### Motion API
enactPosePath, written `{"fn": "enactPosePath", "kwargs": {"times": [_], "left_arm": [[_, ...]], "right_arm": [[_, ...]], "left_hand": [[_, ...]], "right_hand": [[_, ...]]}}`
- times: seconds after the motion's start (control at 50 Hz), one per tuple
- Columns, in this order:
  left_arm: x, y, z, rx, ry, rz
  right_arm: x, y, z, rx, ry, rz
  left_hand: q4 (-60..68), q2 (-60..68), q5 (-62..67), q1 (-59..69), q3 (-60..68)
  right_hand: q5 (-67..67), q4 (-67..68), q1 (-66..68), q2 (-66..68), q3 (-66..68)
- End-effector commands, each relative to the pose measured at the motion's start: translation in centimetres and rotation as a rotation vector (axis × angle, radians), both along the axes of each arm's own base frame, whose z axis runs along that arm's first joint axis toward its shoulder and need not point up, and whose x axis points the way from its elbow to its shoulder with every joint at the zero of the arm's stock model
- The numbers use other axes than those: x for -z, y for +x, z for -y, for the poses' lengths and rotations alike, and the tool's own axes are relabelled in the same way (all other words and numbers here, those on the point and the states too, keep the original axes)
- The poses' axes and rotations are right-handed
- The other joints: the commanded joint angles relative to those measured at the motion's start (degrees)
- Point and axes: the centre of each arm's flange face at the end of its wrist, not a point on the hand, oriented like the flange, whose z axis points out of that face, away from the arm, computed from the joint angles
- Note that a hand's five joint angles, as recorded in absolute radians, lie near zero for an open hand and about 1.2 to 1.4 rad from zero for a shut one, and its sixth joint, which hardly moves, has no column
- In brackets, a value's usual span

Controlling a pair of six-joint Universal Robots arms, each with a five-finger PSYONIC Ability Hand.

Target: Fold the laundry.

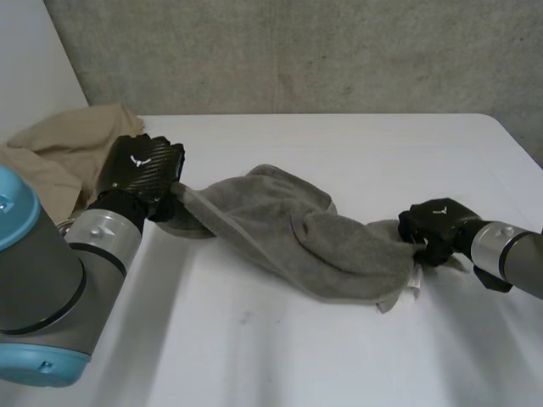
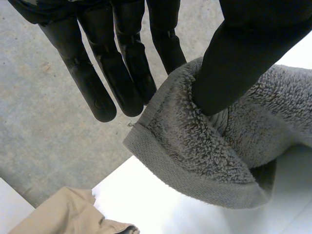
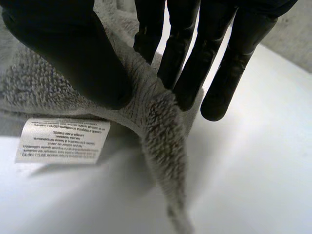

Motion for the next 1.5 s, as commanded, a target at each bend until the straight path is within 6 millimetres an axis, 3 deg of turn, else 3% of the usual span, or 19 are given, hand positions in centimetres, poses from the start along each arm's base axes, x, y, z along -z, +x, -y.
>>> {"fn": "enactPosePath", "kwargs": {"times": [0.02,0.06,0.16,0.22,0.28,0.42,0.52,0.64,0.74,0.84,0.86,0.9,0.92,1.02,1.12,1.2,1.28,1.38,1.5], "left_arm": [[-3.1,0.3,-0.5,0.0,-0.064,-0.037],[-4.3,0.5,-0.9,-0.002,-0.08,-0.051],[-10.3,1.6,-2.6,-0.005,-0.153,-0.118],[-12.7,2.3,-3.2,-0.014,-0.169,-0.144],[-13.9,2.7,-3.3,-0.024,-0.173,-0.153],[-13.4,2.9,-2.5,-0.043,-0.12,-0.125],[-7.8,1.9,1.0,-0.063,0.039,-0.043],[-1.5,0.2,5.1,-0.073,0.182,0.054],[-0.7,-1.2,8.5,-0.069,0.14,0.084],[-7.5,-2.6,11.5,-0.07,-0.144,-0.028],[-10.4,-2.8,12.1,-0.074,-0.266,-0.083],[-13.1,-3.0,12.4,-0.075,-0.387,-0.138],[-15.5,-2.9,12.4,-0.082,-0.49,-0.192],[-21.6,-1.9,9.9,-0.084,-0.689,-0.302],[-19.7,-1.4,9.1,-0.063,-0.598,-0.325],[-15.9,-0.8,8.9,-0.058,-0.474,-0.311],[-10.2,0.2,8.7,-0.082,-0.317,-0.24],[-2.8,0.9,7.3,-0.097,-0.117,-0.15],[3.3,1.5,6.2,-0.111,0.037,-0.073]], "right_arm": [[-3.3,0.0,0.4,-0.016,-0.113,-0.035],[-6.1,-0.1,0.1,-0.015,-0.179,-0.036],[-17.3,-0.4,-3.1,-0.014,-0.393,-0.026],[-20.4,-0.7,-4.7,-0.019,-0.397,-0.044],[-21.4,-1.1,-5.5,-0.024,-0.378,-0.087],[-19.7,-1.0,-6.4,-0.096,-0.304,-0.293],[-15.2,1.2,-5.0,-0.14,-0.173,-0.352],[-10.1,2.5,-1.3,-0.101,-0.12,-0.416],[-10.4,3.6,2.8,0.026,-0.249,-0.343],[-17.1,5.9,5.4,0.125,-0.537,-0.113],[-20.0,6.2,5.9,0.158,-0.645,-0.012],[-22.9,6.3,6.1,0.184,-0.748,0.093],[-25.3,6.3,6.0,0.195,-0.829,0.187],[-29.0,5.9,4.9,0.199,-0.941,0.313],[-26.9,6.1,4.6,0.174,-0.854,0.276],[-24.4,5.7,4.1,0.154,-0.755,0.228],[-20.6,5.7,3.3,0.12,-0.634,0.147],[-13.4,5.4,2.1,0.054,-0.444,-0.068],[-5.2,4.9,1.2,-0.019,-0.241,-0.268]], "left_hand": [[15.33,15.31,16.42,16.21,15.26],[17.35,17.33,18.44,18.23,17.28],[18.18,18.16,19.26,19.06,18.11],[18.18,18.16,19.26,19.06,18.11],[18.18,18.16,19.26,19.06,18.11],[18.18,18.16,19.26,19.06,18.11],[18.18,18.16,19.26,19.06,18.11],[18.18,18.16,19.26,19.06,18.11],[18.18,18.16,19.26,19.06,18.11],[18.18,18.16,19.26,19.06,18.11],[18.18,18.16,19.26,19.06,18.11],[18.18,18.16,19.26,19.06,18.11],[18.18,18.16,19.26,19.06,18.11],[18.18,18.16,19.26,19.06,18.11],[18.18,18.16,19.26,19.06,18.11],[18.18,18.16,19.26,19.06,18.11],[18.18,18.16,19.26,19.06,18.11],[18.18,18.16,19.26,19.06,18.11],[18.18,18.16,19.26,19.06,18.11]], "right_hand": [[13.72,12.13,23.7,12.55,12.44],[13.72,12.13,23.7,12.55,12.44],[13.72,12.13,23.7,12.55,12.44],[13.72,12.13,23.7,12.55,12.44],[13.72,12.13,23.7,12.55,12.44],[13.72,12.13,23.7,12.55,12.44],[13.72,12.13,23.7,12.55,12.44],[13.72,12.13,23.7,12.55,12.44],[13.72,12.13,23.7,12.55,12.44],[13.72,12.13,23.7,12.55,12.44],[13.72,12.13,23.7,12.55,12.44],[13.72,12.13,23.7,12.55,12.44],[13.72,12.13,23.7,12.55,12.44],[13.72,12.13,23.7,12.55,12.44],[13.72,12.13,23.7,12.55,12.44],[13.72,12.13,23.7,12.55,12.44],[13.72,12.13,23.7,12.55,12.44],[13.72,12.13,23.7,12.55,12.44],[13.72,12.13,23.7,12.55,12.44]]}}
